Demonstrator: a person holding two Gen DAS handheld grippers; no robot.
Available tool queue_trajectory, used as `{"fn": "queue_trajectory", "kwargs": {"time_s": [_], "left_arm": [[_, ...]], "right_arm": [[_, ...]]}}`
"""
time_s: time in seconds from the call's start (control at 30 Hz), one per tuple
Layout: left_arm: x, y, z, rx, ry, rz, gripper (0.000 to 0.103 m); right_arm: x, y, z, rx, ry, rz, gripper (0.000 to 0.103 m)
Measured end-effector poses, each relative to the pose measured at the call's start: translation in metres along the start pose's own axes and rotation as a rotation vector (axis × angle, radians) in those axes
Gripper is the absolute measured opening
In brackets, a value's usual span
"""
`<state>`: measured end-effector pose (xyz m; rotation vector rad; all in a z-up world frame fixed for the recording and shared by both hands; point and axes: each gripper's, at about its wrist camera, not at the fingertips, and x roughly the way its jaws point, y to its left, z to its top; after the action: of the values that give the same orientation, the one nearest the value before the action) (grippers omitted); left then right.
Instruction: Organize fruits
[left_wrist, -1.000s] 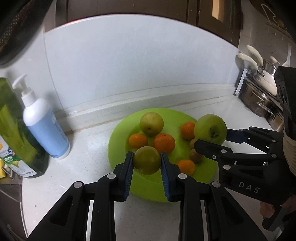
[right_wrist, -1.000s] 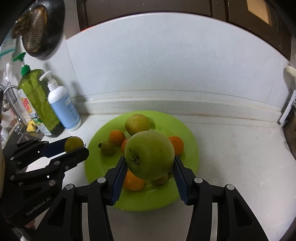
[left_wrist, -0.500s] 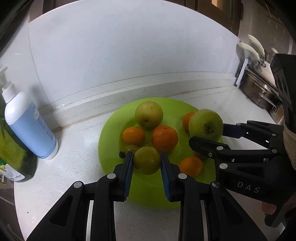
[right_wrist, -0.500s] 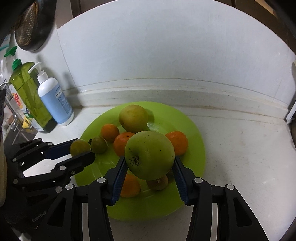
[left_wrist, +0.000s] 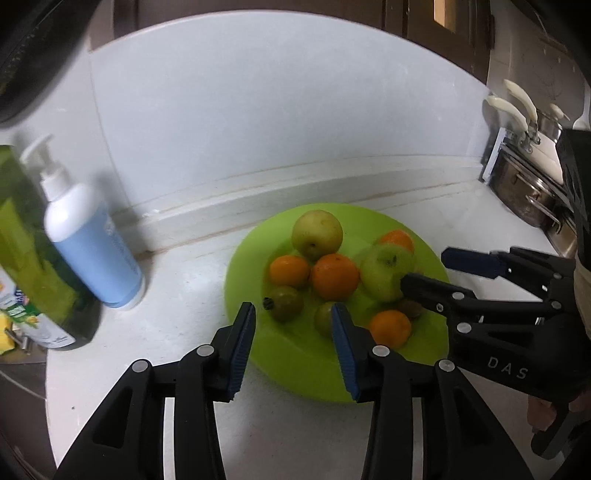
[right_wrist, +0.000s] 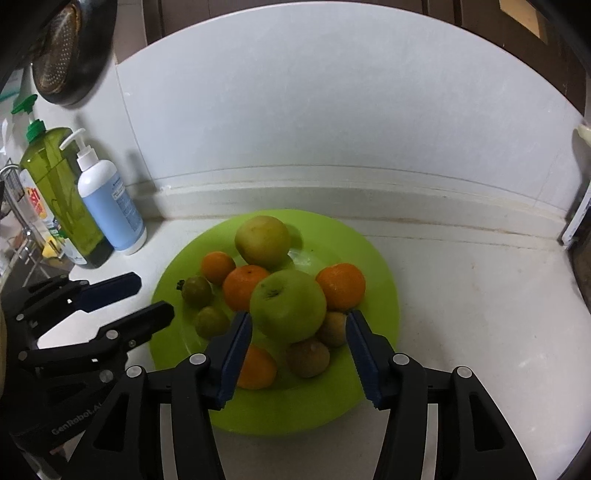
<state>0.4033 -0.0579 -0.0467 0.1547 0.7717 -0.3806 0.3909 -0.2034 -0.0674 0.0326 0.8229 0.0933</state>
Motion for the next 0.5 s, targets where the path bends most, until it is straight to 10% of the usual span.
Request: {"fn": "queue_trajectory", "kwargs": {"time_s": [0.5], "left_arm": [[-0.083,0.002,-0.029,-0.033,-0.103,0.040,0.054]], "right_arm": [[-0.084,0.020,-0.035,0.046,-0.091,-0.042,0.060]]}}
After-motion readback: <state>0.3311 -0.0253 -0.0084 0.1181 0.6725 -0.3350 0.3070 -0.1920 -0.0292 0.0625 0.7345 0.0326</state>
